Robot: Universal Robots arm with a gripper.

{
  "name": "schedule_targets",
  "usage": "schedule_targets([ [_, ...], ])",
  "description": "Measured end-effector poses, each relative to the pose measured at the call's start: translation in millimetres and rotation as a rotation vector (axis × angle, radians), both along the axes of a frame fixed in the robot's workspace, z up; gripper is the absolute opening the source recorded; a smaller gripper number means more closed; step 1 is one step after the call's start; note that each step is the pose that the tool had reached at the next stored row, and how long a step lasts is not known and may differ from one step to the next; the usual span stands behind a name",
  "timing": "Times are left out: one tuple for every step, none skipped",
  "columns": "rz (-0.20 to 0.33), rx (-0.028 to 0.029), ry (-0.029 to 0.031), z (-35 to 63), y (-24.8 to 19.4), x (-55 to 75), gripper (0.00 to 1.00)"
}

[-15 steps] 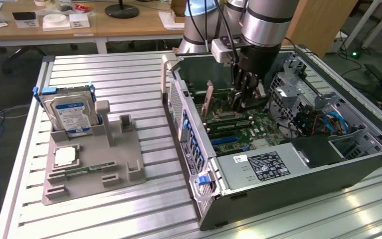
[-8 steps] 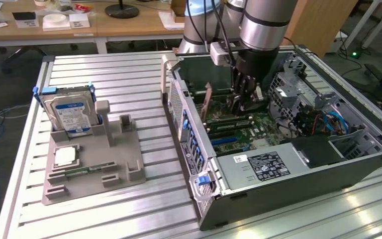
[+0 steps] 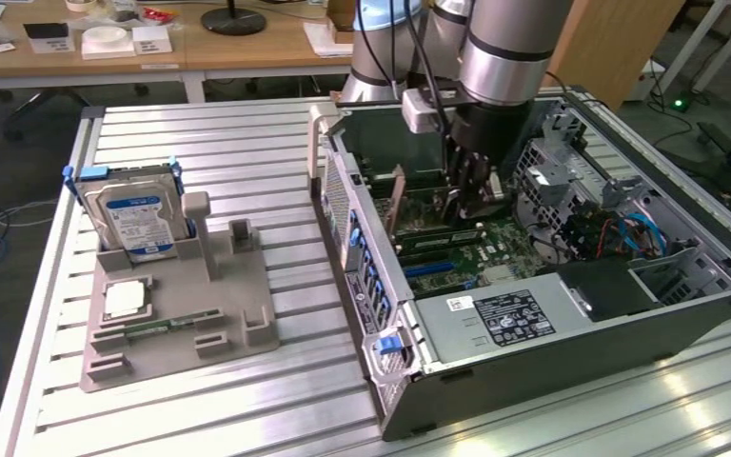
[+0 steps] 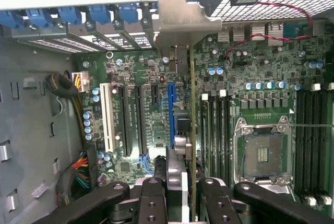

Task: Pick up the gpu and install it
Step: 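Insert the gpu into the slot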

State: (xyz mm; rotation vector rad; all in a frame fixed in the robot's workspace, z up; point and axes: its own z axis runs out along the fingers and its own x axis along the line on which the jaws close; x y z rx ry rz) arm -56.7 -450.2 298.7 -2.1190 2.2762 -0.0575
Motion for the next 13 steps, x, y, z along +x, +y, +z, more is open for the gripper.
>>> schedule_targets([
  [0.0,0.0003,-0.0001,-1.2,-0.3,-0.1,0.28],
  [0.0,0.0001,0.0,-2.3,-0.5,-0.7,0.28],
  [0.0,0.0,0.0,-3.4,-0.7,-1.2,0.28],
  [0.0,0.0,0.0,-4.8,-0.8,-1.5,0.28],
  [0.0,0.0,0.0,-6.4,-0.9,-1.6,0.28],
  [0.0,0.0001,0.0,-8.2,-1.1,-1.7,0.28],
  [0.0,0.0,0.0,-10.0,-1.3,-1.7,0.28],
  [0.0,0.0,0.0001,-11.9,-1.8,-1.7,0.28],
  [0.0,0.0,0.0001,-13.3,-2.2,-1.8,0.28],
  [0.0,-0.0001,0.0001,-14.5,-2.4,-2.0,0.28],
  [0.0,0.0,0.0,-15.7,-2.4,-2.6,0.28],
  [0.001,-0.0001,0.0,-16.6,-2.5,-3.5,0.28],
  [0.001,0.0,0.0,-17.7,-2.5,-4.5,0.28],
])
